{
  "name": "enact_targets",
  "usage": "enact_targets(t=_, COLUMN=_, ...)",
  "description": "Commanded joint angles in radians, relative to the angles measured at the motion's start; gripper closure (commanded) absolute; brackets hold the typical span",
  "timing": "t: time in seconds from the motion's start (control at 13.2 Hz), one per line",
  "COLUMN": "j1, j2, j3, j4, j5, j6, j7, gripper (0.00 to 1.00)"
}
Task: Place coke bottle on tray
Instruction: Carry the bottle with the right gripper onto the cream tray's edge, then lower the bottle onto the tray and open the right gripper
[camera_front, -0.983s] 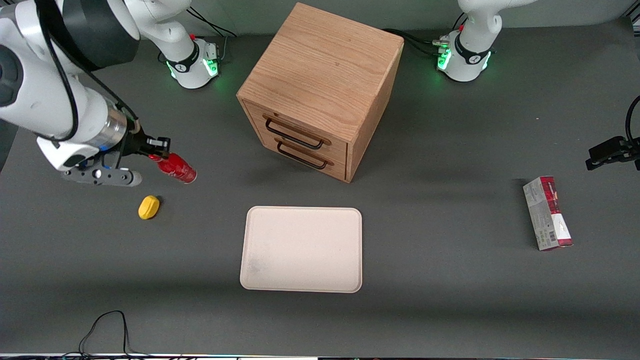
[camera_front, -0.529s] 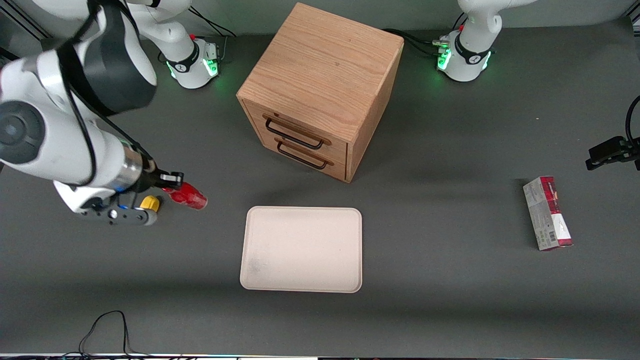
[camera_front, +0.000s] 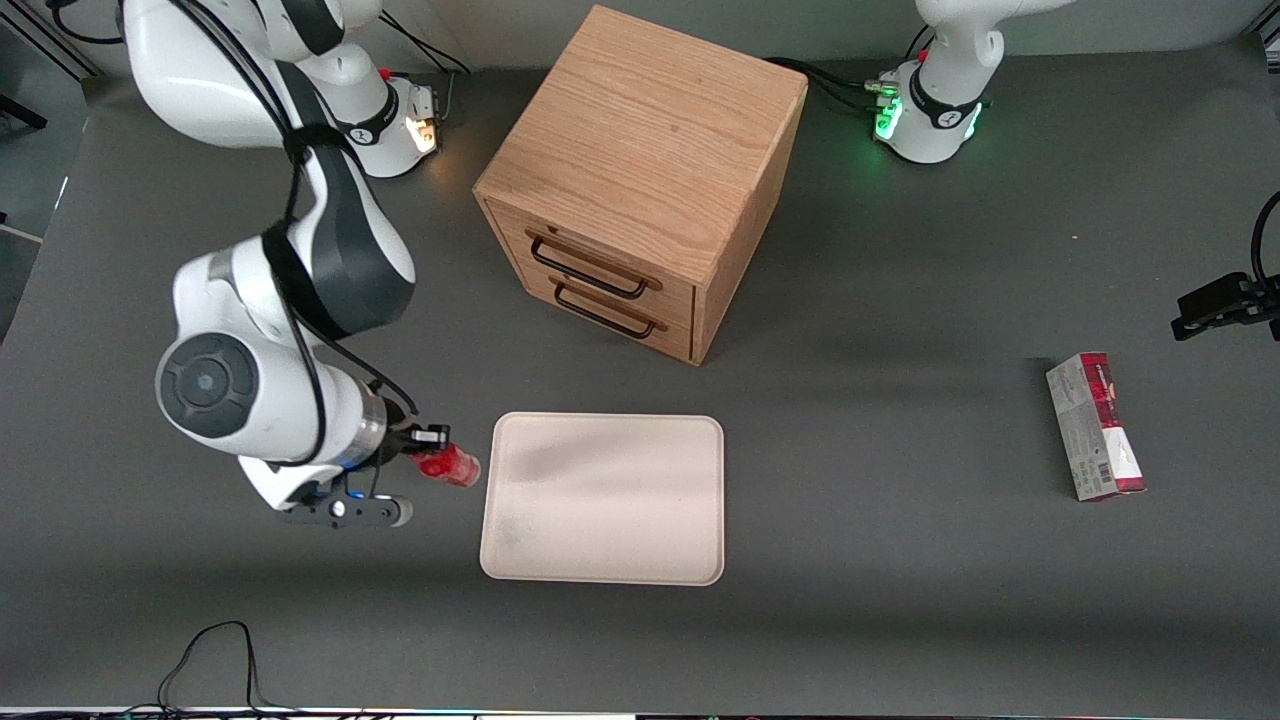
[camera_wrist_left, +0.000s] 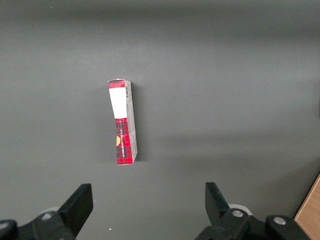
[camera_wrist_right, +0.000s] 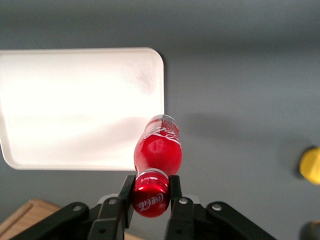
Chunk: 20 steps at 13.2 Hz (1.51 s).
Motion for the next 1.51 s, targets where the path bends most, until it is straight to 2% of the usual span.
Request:
enact_targets(t=0.0, j1=-0.004, j2=0.081, j3=0.011, j4=0.095, j5=0.017, j6=0.042, j7=0.023, gripper=1.0)
enact_targets(t=0.53, j1=-0.002, j2=0.155, j3=0.025, j4=0.1, j5=0.016, j6=0.193, j7=0.026, gripper=1.0)
enact_targets(t=1.44, j1=0.004, j2=0.221, j3=0.022, j4=0.092, j5=0.007, j6=0.245, j7=0.021, gripper=1.0)
